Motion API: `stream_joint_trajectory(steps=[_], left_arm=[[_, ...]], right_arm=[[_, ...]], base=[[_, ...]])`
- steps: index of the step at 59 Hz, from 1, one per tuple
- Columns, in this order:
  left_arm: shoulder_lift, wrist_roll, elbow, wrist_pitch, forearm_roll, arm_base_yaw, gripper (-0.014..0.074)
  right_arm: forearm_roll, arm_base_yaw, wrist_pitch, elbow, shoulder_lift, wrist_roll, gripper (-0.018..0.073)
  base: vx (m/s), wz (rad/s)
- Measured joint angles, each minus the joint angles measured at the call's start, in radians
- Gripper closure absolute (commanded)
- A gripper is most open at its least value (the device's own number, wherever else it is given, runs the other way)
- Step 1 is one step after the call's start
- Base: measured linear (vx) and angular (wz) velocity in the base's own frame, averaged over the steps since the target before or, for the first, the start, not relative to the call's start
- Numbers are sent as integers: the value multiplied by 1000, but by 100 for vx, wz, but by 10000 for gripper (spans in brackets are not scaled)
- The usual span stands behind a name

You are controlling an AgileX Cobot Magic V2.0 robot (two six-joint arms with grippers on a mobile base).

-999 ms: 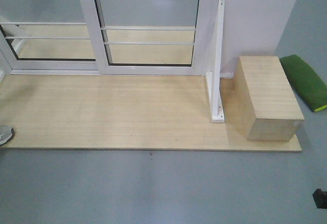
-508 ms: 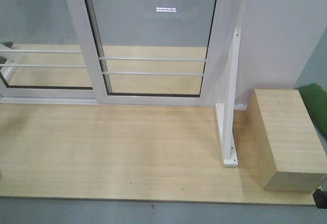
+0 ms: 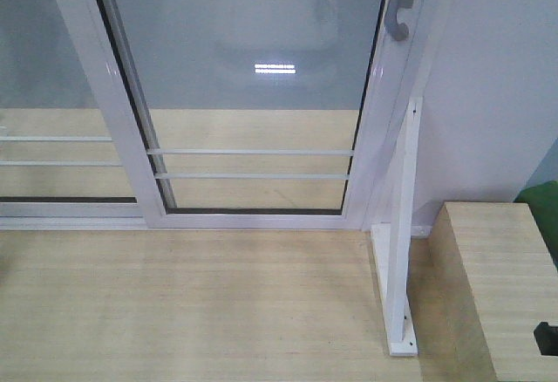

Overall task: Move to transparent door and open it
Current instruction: 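Drive closer and stop in front of the door handle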

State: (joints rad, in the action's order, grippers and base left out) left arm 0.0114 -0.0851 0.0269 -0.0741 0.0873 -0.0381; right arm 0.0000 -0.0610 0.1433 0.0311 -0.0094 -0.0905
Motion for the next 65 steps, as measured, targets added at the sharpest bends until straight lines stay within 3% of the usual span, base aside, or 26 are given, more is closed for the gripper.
stream_joint_trajectory(steps=[65], left_arm=[[0, 0, 0, 0, 0, 0, 602]], right_arm=[[0, 0, 0, 0, 0, 0, 567]], base=[[19, -1]])
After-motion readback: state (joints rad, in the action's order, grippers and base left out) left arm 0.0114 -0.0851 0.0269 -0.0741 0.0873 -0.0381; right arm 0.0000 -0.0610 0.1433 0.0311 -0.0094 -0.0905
